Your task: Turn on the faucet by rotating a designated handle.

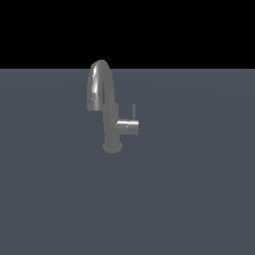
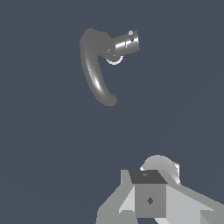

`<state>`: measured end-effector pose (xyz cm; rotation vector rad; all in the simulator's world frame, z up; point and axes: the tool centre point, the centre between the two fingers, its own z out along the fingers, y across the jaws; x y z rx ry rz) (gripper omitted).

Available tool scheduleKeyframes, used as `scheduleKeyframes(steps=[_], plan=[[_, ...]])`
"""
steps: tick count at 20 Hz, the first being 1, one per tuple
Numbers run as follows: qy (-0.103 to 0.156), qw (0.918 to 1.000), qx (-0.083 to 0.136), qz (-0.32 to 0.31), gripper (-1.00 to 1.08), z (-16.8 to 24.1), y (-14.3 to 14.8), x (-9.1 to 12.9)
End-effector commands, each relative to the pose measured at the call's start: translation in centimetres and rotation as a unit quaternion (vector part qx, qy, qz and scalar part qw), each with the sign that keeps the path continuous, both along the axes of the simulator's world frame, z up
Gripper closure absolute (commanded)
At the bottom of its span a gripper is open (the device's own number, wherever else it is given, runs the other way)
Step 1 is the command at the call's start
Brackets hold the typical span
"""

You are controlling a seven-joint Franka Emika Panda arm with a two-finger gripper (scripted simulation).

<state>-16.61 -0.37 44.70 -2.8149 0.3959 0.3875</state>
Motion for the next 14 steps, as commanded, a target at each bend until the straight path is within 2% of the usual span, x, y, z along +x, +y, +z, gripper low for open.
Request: scheduleKeyframes(steps=[1, 8, 14], plan=[[0.019, 0.9994, 0.020, -0.022, 1.08, -0.7, -0.1, 1.4], [0.073, 0.9908, 0.078, -0.082, 1.08, -3.0, -0.5, 5.3], [0.121, 0.9745, 0.131, -0.136, 1.08, -5.4, -1.0, 8.6]])
